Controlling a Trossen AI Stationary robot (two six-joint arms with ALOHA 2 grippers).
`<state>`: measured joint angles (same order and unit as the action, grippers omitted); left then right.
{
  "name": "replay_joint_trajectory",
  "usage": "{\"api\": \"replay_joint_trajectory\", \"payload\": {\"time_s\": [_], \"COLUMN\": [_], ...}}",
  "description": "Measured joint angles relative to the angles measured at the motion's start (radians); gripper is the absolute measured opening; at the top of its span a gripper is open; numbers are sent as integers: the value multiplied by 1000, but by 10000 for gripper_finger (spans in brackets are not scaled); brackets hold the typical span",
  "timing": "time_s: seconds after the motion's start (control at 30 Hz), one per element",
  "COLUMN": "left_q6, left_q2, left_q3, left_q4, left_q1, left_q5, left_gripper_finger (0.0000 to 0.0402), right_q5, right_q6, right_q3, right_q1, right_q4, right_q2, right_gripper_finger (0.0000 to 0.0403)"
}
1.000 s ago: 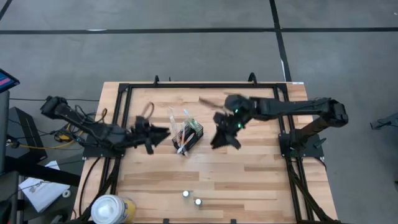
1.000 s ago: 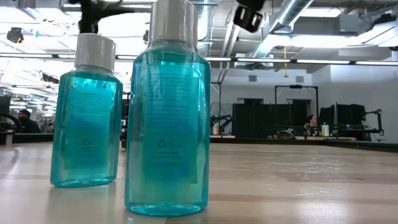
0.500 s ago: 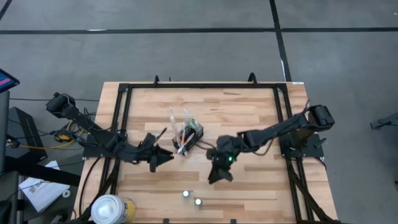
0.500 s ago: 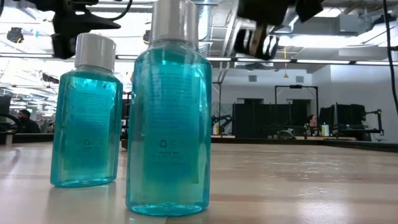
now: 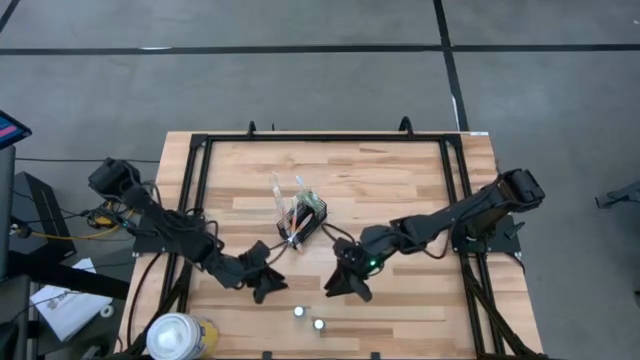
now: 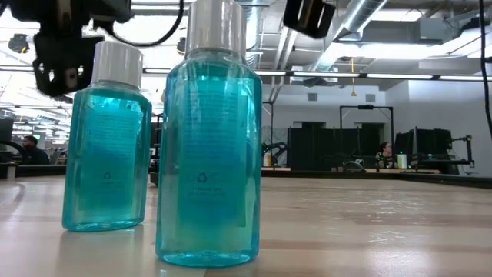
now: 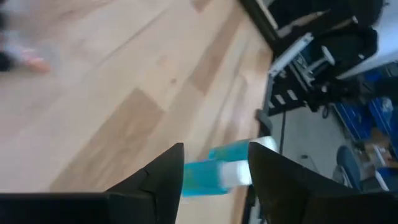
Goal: Pick & Place toothbrushing station
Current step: Put the left blue mouthwash into the wire organizer
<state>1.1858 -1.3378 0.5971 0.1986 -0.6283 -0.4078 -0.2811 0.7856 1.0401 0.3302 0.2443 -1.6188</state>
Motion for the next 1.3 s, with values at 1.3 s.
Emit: {"api": "replay_joint_trajectory", "payload": {"time_s": [1.3], "left_q6": [-28], "left_q2": [-316], "left_q3": [415], "left_q4": [-405], "left_q1": [44], "left_q5": [276], "left_gripper_finger": [218], "right_q5": [175], "right_q6": [19], "right_q3": [0], "right_q1": [13], "right_q4": [41], "right_q2": [51], "right_gripper_finger": [120]}}
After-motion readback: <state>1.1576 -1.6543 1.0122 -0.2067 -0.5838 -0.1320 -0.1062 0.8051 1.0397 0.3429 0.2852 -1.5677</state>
